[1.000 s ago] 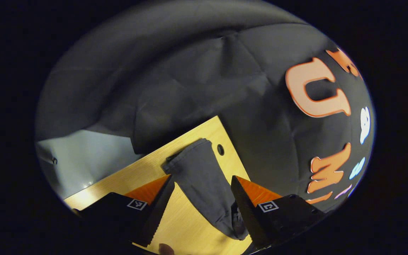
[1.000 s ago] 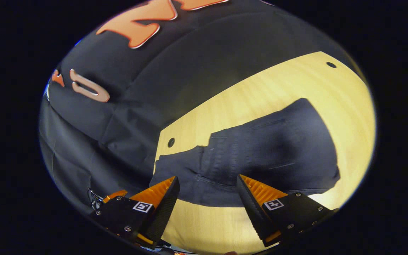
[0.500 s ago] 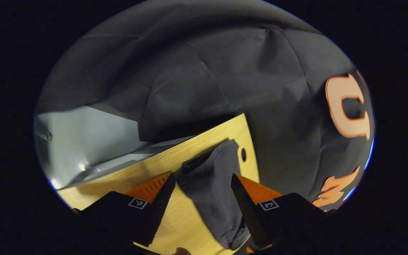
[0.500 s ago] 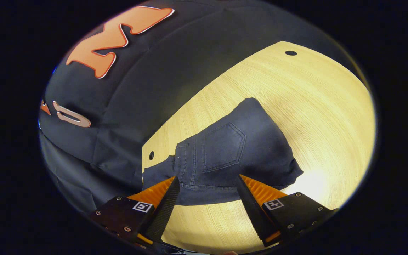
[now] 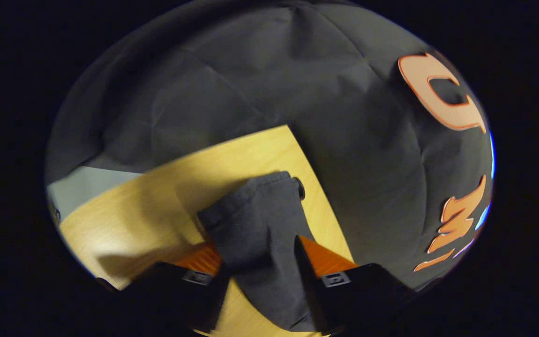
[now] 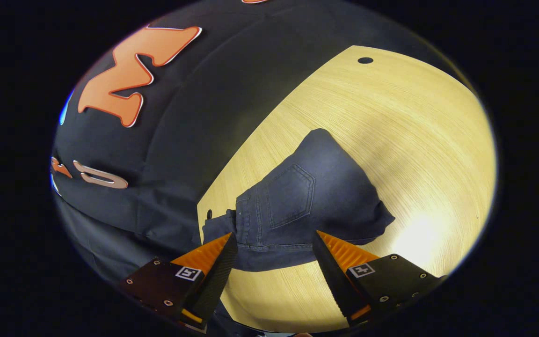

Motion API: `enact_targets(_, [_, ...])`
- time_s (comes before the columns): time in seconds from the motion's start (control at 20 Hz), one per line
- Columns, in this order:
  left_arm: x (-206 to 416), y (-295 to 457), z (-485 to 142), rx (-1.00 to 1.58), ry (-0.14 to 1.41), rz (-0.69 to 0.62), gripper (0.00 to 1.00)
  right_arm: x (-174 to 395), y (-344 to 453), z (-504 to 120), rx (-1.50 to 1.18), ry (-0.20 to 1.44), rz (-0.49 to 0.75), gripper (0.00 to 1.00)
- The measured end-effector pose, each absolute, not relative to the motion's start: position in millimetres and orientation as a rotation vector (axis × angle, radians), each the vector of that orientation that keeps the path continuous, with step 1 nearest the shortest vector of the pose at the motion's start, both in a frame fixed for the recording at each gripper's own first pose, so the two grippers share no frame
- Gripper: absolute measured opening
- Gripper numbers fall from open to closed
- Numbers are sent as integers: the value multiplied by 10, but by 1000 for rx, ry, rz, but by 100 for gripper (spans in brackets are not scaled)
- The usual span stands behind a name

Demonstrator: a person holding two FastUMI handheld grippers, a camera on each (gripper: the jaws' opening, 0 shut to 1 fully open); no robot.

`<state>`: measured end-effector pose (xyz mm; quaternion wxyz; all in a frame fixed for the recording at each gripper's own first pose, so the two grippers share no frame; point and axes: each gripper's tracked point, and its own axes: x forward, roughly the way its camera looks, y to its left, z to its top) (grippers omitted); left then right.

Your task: Grasp the waist and the cuffs of the jeans and fold them to make the two legs overlap; first hold the waist and fold one-third of the jeans toward the cuffs, then hold the cuffs and fold the remaining one-third in the same direction to finish folding.

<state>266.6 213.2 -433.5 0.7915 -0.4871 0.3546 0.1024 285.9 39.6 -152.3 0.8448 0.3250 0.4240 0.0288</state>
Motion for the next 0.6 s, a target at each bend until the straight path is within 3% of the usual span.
enact_targets(0.15, [2791, 2102, -4167, -1058, 734, 234, 1, 2791, 289, -1482, 665, 879, 61, 98])
enact_targets(0.6, [2732, 1655, -3023, -662, 584, 135, 1, 2704, 107, -1218, 734, 819, 137, 98])
